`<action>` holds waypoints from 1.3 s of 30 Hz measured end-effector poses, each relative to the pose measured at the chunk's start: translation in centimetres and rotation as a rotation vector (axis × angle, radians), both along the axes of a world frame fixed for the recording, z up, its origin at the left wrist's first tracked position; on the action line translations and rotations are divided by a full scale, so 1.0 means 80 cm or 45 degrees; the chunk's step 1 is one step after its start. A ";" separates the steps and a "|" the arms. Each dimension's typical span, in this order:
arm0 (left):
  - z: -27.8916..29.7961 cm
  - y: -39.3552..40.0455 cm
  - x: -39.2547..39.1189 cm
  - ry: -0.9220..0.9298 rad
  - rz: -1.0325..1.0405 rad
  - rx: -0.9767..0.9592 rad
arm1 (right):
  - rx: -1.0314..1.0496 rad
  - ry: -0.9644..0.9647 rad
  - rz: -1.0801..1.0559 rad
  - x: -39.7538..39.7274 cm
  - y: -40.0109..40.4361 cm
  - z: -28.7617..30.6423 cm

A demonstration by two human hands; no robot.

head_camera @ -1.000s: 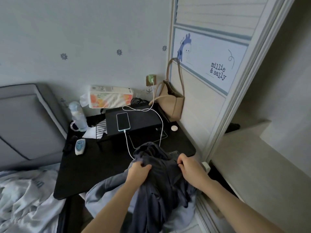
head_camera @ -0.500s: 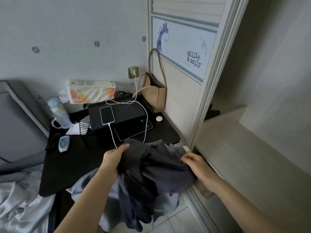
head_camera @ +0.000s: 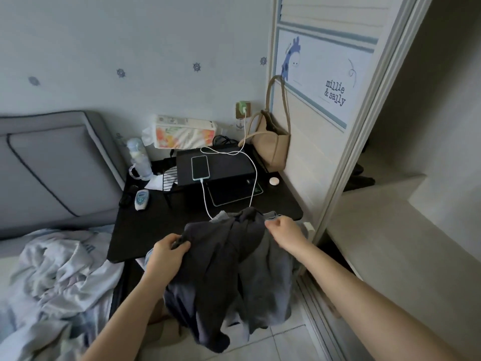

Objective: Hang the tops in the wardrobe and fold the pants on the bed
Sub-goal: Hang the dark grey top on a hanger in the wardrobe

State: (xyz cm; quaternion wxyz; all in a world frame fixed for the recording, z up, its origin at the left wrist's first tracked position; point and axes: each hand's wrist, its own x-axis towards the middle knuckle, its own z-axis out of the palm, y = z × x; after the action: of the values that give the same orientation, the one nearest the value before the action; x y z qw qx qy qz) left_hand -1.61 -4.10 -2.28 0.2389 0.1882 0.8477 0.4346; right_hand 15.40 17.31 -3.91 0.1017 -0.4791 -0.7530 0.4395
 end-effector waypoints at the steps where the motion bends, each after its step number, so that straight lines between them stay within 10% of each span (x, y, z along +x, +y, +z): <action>1: 0.002 -0.010 -0.001 0.012 0.028 0.002 | 0.034 -0.028 0.046 -0.014 -0.006 0.001; 10: -0.005 -0.076 -0.010 0.175 0.205 0.071 | 0.363 -0.462 0.076 -0.084 -0.059 -0.011; 18: 0.016 -0.101 -0.019 0.578 0.363 -0.107 | -0.571 0.442 -0.268 -0.065 -0.027 0.055; 24: 0.074 -0.049 -0.021 0.640 0.251 0.021 | 0.331 0.588 -0.063 -0.005 0.001 0.161; 34: 0.196 0.104 0.051 0.694 -0.521 0.247 | 0.903 0.719 0.001 0.099 -0.008 0.339; 39: 0.296 0.135 0.141 0.087 -1.120 0.669 | 1.145 0.786 -0.034 0.129 -0.030 0.411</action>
State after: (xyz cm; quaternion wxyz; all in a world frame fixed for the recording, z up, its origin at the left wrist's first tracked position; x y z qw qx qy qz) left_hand 9.63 6.69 21.37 0.3160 0.5948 0.5579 0.4849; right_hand 25.75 14.88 28.98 0.5185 -0.2467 -0.7956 0.1931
